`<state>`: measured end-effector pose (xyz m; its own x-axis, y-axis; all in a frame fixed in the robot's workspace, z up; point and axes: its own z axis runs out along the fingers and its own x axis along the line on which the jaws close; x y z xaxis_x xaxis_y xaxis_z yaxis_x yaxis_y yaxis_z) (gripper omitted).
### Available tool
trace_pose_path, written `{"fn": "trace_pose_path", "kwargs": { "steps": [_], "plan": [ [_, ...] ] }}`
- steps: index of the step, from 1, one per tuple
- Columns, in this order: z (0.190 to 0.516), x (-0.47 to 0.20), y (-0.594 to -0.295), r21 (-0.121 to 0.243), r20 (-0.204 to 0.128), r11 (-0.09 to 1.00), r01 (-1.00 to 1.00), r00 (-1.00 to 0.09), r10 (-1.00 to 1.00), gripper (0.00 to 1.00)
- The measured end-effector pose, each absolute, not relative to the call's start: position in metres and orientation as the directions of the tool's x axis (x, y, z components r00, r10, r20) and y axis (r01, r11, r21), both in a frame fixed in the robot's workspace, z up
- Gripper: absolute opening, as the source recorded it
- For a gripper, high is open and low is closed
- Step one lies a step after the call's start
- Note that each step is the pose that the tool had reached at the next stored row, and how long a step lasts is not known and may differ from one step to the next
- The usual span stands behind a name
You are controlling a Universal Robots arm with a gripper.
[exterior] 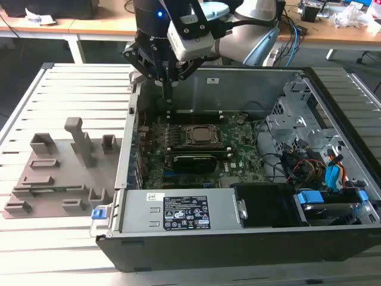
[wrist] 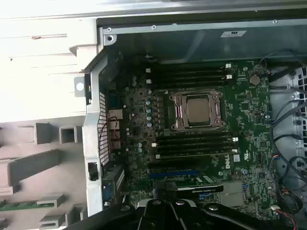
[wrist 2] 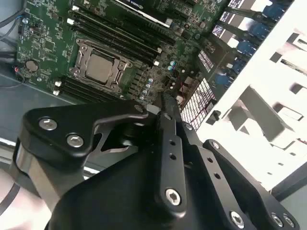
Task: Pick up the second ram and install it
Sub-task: 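Reach for the second ram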
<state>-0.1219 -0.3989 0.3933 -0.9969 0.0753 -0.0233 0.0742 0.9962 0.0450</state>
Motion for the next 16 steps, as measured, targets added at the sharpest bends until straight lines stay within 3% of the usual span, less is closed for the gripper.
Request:
{"fn": "trace_pose_path", "kwargs": {
  "steps": [16],
  "plan": [
    [0.393,-0.184,-0.399,0.045,-0.023,0.996,0.074,-0.997,0.075,0.11]
  ]
}}
